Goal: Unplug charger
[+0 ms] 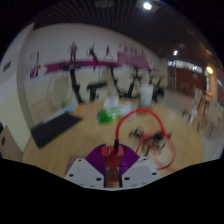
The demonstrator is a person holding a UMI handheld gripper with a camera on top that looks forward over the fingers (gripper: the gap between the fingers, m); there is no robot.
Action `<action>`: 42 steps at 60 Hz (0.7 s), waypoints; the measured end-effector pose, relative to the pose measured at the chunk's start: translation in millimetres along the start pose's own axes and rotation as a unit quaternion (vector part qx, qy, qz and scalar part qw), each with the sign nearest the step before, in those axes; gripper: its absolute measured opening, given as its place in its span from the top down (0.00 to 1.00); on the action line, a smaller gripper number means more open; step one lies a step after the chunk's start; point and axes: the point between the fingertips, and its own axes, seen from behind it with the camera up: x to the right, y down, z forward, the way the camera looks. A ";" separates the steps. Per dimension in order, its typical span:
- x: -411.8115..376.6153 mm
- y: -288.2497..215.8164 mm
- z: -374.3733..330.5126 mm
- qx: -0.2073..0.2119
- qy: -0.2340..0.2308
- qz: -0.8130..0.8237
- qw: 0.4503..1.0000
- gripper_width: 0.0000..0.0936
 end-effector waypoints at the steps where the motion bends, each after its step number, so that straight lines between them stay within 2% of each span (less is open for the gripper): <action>1: 7.0 -19.0 -4.7 0.024 0.011 -0.006 1.000 0.83; 3: 24.1 -60.1 -19.7 0.067 0.036 -0.016 0.997 0.83; 5: 30.8 -92.7 -29.0 0.094 0.031 0.005 0.995 0.83; 7: 37.4 -112.4 -39.9 0.093 0.023 0.037 0.995 0.83; 12: 70.7 -125.2 -47.5 0.058 0.036 0.040 0.997 0.83; 17: 90.4 -90.2 -39.8 -0.019 0.023 0.007 1.000 0.83; 24: 121.7 -33.1 -26.1 -0.086 0.029 -0.049 0.995 0.82; 36: 139.3 31.5 -5.8 -0.148 0.029 -0.068 0.986 0.73; 41: 136.7 50.9 -5.0 -0.175 0.022 -0.060 0.983 0.65; 42: 136.8 53.6 -5.7 -0.179 0.023 -0.060 0.982 0.60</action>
